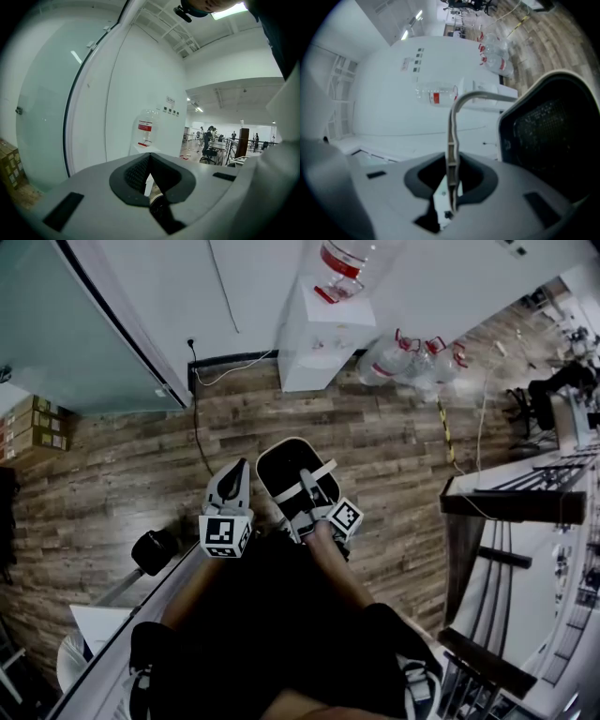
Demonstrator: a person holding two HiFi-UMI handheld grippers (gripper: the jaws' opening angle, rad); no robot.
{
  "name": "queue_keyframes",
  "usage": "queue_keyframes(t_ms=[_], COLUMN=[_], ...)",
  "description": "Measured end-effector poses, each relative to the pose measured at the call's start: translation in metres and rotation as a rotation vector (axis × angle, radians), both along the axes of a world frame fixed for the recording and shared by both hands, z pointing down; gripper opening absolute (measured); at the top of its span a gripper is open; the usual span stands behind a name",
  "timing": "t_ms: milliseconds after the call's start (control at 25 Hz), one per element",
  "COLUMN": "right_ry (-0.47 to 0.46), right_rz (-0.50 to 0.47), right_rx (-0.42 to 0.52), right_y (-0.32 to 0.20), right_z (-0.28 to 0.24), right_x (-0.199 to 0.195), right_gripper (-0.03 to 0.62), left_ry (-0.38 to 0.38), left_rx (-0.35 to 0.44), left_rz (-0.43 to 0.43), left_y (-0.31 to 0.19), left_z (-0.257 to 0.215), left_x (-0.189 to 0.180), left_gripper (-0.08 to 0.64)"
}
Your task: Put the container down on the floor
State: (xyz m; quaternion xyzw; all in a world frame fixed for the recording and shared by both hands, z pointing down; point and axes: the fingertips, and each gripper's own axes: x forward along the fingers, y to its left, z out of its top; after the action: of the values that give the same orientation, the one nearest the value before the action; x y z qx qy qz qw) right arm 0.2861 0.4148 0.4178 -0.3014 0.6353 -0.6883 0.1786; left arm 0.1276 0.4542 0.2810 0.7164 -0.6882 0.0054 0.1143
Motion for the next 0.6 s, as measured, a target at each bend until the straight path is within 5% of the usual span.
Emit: queue_keyframes(t_ms=[600], right_ry=[-0.009], right_rz=[0.114], right_rx=[-0.014], right_y=[-0.018], right_z=[0.006], right_x=[-0.045], right_gripper=[0.083], left_ry=[0.018], left_rx=[-0.007], left_rz=[0.024], left_y=[-0.017], left_z=[0.009], left_x=[-0.075], left_gripper=[0.031])
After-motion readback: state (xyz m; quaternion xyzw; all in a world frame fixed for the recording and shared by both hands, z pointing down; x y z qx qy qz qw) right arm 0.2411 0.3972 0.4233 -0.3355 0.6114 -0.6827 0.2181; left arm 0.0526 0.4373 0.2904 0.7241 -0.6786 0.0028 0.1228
